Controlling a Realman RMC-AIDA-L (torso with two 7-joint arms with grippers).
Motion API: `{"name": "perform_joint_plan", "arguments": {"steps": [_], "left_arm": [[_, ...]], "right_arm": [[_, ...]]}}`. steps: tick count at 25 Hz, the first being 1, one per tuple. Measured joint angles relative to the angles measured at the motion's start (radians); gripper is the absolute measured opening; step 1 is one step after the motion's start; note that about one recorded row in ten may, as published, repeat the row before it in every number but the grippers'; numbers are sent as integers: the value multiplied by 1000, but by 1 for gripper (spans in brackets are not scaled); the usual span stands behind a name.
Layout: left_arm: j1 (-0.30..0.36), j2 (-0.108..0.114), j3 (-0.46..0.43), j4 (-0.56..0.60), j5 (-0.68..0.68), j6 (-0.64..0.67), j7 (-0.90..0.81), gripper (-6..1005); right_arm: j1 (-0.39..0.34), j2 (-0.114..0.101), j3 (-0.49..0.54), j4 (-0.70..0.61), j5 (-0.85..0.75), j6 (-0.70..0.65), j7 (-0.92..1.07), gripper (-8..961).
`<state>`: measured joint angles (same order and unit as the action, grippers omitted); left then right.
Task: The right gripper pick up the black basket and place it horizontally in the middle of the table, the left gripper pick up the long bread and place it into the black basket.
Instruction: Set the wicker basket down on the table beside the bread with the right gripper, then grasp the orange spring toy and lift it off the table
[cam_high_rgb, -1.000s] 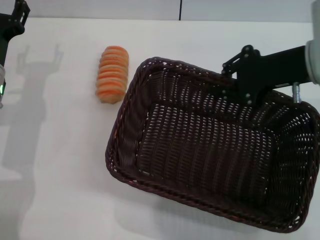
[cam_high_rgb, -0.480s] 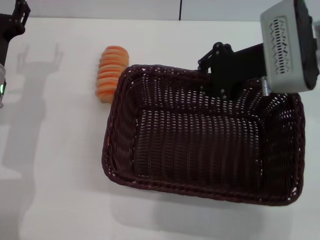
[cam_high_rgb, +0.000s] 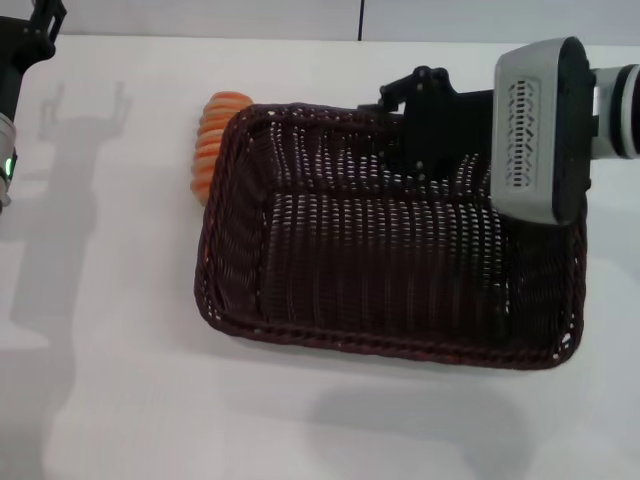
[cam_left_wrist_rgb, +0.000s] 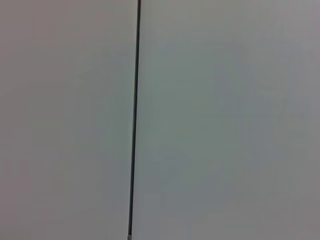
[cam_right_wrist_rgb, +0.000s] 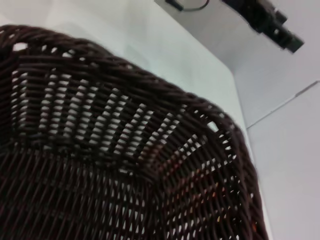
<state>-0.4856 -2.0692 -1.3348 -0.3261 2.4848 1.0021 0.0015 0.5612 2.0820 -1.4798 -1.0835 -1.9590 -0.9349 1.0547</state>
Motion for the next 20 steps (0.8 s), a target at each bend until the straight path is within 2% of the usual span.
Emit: {"name": "perform_joint_plan", "arguments": {"steps": [2,4,12,13,14,15,16,18,19,20], "left_arm": [[-1,0,0,0,0,-2,1,816],[-3,1,-1,1,0,-4,1,816],[-1,1,-1,1,0,-7,1,816],[-1,1,-1,1,0,-7,1,816],[-1,1,-1,1,0,-7,1,816],[1,2,-1,1,0,-7,1,816],[3,3,-2,1,0,-7,1,817],[3,3,-3,1,0,-7,1,817],[4,3,-3,1,0,-8,1,818],[5,3,-3,0,0,-7,1,818]], "right_arm": [[-14,-2,-22,-15,63,6,-16,206],[-22,-4,-25,-31,91,2,-23,401],[-66,0,-55,-79,123,16,-10,645],[-80,2,-59,-89,161,38,-14,688],[-110,2,-68,-106,274,92,-59,730],[-110,2,-68,-106,274,92,-59,773],[-123,2,-72,-110,344,119,-98,815],[-150,1,-74,-115,522,180,-194,816],[-175,3,-70,-115,711,214,-290,816],[-175,3,-70,-115,711,214,-290,816]]}}
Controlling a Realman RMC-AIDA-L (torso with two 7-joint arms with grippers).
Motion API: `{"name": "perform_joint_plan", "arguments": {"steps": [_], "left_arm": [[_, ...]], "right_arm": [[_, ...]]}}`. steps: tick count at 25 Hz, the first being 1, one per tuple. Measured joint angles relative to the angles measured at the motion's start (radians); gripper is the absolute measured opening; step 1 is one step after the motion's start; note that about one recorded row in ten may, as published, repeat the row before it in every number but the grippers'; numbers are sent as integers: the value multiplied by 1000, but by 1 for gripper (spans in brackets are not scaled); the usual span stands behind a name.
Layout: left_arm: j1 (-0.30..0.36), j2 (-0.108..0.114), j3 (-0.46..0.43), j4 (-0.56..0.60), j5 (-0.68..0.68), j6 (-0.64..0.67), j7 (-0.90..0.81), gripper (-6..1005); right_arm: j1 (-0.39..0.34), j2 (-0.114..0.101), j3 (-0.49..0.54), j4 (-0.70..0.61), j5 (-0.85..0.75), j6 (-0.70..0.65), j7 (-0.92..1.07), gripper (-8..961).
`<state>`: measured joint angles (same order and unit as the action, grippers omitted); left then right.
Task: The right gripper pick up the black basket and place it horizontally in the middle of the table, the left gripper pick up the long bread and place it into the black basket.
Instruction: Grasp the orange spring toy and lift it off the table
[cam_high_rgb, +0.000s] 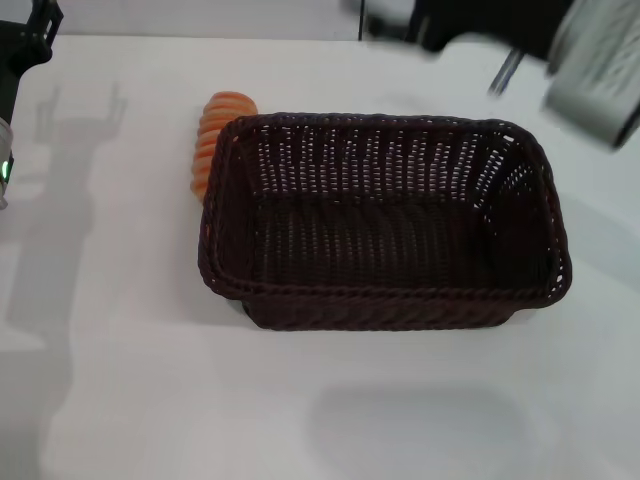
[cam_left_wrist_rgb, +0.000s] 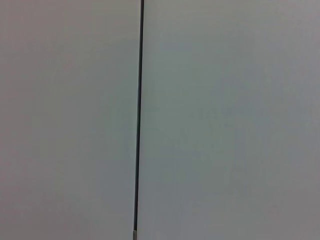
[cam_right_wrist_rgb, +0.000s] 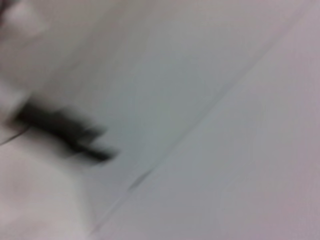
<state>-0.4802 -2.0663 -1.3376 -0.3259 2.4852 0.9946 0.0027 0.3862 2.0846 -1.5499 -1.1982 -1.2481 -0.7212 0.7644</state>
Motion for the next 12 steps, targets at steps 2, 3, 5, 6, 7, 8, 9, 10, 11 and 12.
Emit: {"name": "perform_joint_plan", "arguments": {"steps": [2,3,5,6,7,8,9,10,11,12], "left_arm": [[3,0,0,-1,0,2,0,818],[3,0,0,-1,0,2,0,818],[4,0,0,-1,0,4,0,817],[5,0,0,0,0,5,0,817],[6,0,0,0,0,6,0,817],[7,0,0,1,0,6,1,817],[9,0,0,1,0,6,3,817],[11,0,0,1,0,6,5,817],[12,0,0,1,0,6,7,817],[14,0,0,1,0,6,9,817]], "right_arm": [[-25,-1,1,20,252,-13,-145,817],[-39,-1,0,41,384,-36,-230,817],[-67,-2,-5,82,607,-107,-380,818],[-85,0,-8,106,708,-152,-446,818],[-102,0,-12,129,805,-196,-490,818],[-118,0,-17,148,884,-229,-515,818],[-153,-1,-29,198,1072,-309,-519,818],[-153,-1,-29,198,1072,-309,-519,819],[-173,-1,-35,229,1151,-351,-514,819],[-188,-1,-39,260,1210,-397,-512,819]]}}
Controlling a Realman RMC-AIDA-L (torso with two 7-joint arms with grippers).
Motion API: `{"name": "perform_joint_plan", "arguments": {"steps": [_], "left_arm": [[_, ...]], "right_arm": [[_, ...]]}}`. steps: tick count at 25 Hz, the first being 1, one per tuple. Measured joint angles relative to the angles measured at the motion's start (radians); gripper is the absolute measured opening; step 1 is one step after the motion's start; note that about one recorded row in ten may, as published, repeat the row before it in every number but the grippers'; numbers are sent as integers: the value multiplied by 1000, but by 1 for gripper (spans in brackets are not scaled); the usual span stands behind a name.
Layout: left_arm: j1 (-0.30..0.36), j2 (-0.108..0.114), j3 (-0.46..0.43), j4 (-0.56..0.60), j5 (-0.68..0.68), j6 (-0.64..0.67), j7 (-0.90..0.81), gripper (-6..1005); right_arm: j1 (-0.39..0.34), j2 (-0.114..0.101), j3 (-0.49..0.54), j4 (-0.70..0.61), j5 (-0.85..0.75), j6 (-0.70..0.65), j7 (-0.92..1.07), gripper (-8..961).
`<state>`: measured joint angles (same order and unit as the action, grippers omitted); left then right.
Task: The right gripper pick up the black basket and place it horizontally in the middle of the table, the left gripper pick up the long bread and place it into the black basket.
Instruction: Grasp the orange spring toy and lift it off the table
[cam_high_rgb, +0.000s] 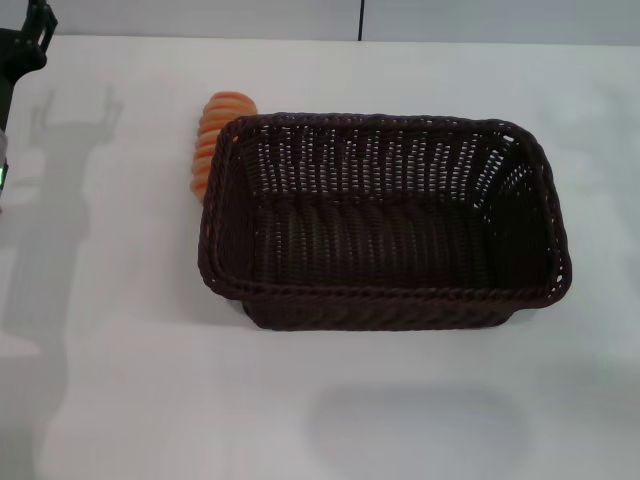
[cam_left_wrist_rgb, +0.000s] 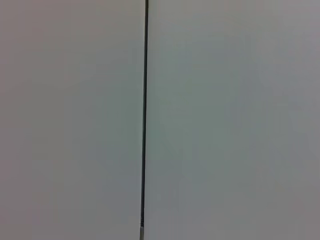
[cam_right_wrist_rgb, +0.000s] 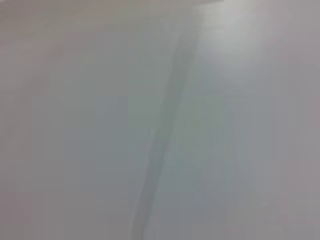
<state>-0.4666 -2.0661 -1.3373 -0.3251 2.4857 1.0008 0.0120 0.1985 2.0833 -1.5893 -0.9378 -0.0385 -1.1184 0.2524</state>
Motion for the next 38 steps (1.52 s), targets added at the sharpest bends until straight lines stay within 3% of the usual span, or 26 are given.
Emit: {"name": "perform_joint_plan", "arguments": {"steps": [2,3,7,15,16,18,22,24,27,28,29,30,32,33,36,38], "left_arm": [[2,0,2,0,3,0,2,817],[2,0,5,-1,4,-1,2,816],[3,0,18,-7,6,-8,1,816],[5,4,86,-26,7,-47,-8,818],[9,9,88,-59,7,-88,-8,818],[55,42,84,-229,34,-294,-5,818],[101,76,68,-413,95,-512,-2,817],[127,87,52,-508,129,-618,-3,817],[156,93,2,-695,191,-902,3,817],[156,93,2,-695,191,-902,3,816],[156,92,-10,-735,206,-963,8,816],[153,81,-42,-819,242,-1134,39,816],[148,73,-58,-843,249,-1189,64,816],[113,37,-120,-888,258,-1346,152,816],[61,3,-189,-894,258,-1466,244,818],[25,-1,-204,-877,251,-1488,260,818]], "right_arm": [[-51,1,-22,113,137,-167,6,819],[-51,1,-22,113,137,-167,6,819],[-96,3,-61,320,290,-389,19,820],[-126,3,-62,509,361,-471,72,819],[-129,3,-64,525,366,-472,78,818],[-135,3,-67,542,370,-473,91,815],[-146,1,-71,560,365,-475,118,815],[-152,1,-79,563,364,-476,125,815],[-157,-1,-90,564,364,-480,138,816],[-157,-1,-90,564,364,-480,138,816],[-157,-2,-92,565,364,-481,139,817],[-157,-3,-94,565,364,-483,140,817],[-156,-5,-96,565,364,-484,140,817],[-155,-5,-96,566,364,-484,140,817],[-151,-5,-97,567,364,-485,140,816],[-153,-5,-97,568,363,-485,141,817]]}}
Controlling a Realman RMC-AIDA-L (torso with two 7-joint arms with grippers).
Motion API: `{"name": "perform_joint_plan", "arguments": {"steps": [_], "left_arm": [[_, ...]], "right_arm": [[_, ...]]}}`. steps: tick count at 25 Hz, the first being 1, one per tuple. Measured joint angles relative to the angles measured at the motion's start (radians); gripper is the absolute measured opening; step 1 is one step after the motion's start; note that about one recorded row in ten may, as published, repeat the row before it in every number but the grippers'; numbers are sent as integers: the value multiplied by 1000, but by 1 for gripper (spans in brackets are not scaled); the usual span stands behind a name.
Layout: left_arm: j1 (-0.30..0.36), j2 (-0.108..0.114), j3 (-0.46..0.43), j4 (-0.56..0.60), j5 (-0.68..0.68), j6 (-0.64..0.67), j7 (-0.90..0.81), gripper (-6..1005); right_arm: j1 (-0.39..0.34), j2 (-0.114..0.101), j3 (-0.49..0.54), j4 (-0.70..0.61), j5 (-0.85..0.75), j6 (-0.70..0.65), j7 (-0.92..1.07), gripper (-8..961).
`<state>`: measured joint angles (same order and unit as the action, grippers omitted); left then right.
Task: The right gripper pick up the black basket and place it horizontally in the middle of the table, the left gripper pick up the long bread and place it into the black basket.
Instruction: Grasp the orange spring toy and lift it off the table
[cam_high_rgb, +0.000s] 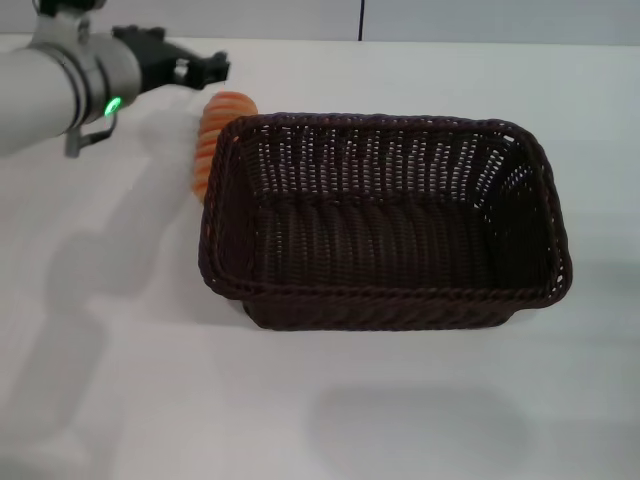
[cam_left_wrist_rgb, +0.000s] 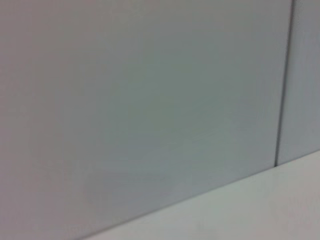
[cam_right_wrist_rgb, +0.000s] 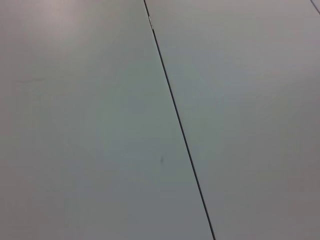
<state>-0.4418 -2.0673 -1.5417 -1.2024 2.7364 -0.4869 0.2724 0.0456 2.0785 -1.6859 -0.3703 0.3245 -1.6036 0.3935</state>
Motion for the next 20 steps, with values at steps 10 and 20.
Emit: {"name": "perform_joint_plan", "arguments": {"steps": [10,20], "left_arm": [[-318,0,-107,333,-51,-129,-19,816],[-401,4,-126,434,12,-114,-78,818]], "right_arm": [[-15,-2,1,8,0,-5,5,817],[-18,-6,1,8,0,-6,5,816]]}}
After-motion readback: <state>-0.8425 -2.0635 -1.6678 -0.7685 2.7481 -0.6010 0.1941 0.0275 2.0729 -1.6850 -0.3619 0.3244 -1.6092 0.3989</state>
